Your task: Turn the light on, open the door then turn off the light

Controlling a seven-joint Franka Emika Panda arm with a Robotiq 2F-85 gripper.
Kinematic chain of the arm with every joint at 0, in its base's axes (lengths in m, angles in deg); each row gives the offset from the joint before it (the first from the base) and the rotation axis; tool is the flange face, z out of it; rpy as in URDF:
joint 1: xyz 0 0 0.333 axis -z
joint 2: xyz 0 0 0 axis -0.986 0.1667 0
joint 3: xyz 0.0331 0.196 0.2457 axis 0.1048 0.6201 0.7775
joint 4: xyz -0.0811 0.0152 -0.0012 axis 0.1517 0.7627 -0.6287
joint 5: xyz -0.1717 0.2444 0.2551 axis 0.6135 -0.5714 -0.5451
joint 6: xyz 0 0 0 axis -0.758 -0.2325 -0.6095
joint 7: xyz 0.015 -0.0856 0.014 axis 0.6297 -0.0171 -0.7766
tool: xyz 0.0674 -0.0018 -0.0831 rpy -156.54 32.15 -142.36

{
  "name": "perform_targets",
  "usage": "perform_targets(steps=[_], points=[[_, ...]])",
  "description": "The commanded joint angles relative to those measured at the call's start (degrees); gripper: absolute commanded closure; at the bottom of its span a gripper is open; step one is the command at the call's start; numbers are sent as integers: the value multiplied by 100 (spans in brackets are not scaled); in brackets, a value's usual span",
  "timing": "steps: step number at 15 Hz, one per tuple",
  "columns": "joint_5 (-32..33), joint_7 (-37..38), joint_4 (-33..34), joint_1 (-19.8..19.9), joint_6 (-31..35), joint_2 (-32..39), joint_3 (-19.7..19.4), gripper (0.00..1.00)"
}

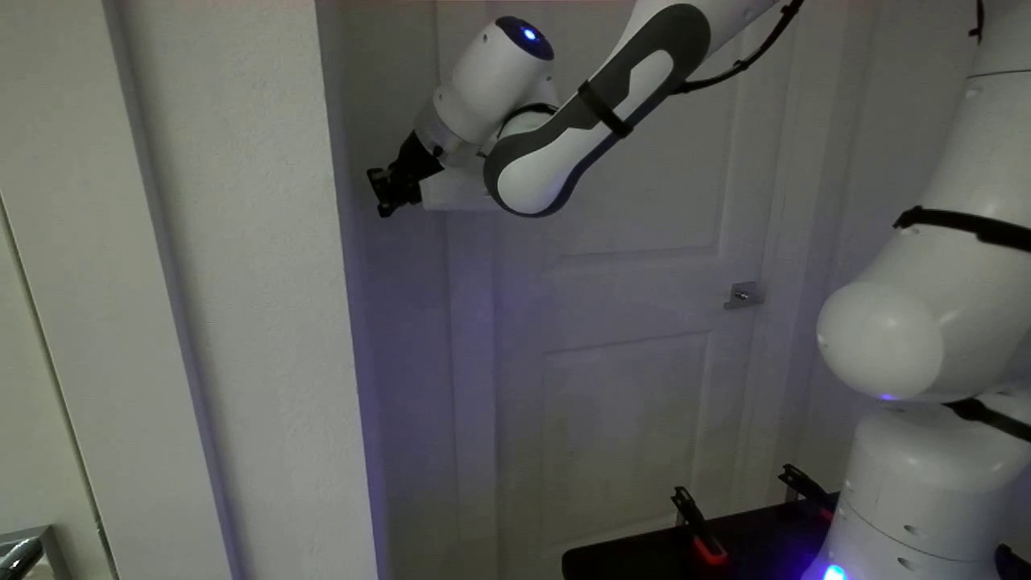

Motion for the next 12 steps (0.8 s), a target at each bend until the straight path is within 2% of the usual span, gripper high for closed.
perform_targets(steps=[1, 9, 10, 12], points=[[146, 58, 148, 127, 353, 368, 52, 100], [36, -60, 492, 5, 824, 1036, 17, 100], [-1038, -1003, 425, -627, 824, 1079, -442, 100], [-1838, -1613, 517, -954, 723, 1217, -596, 100]])
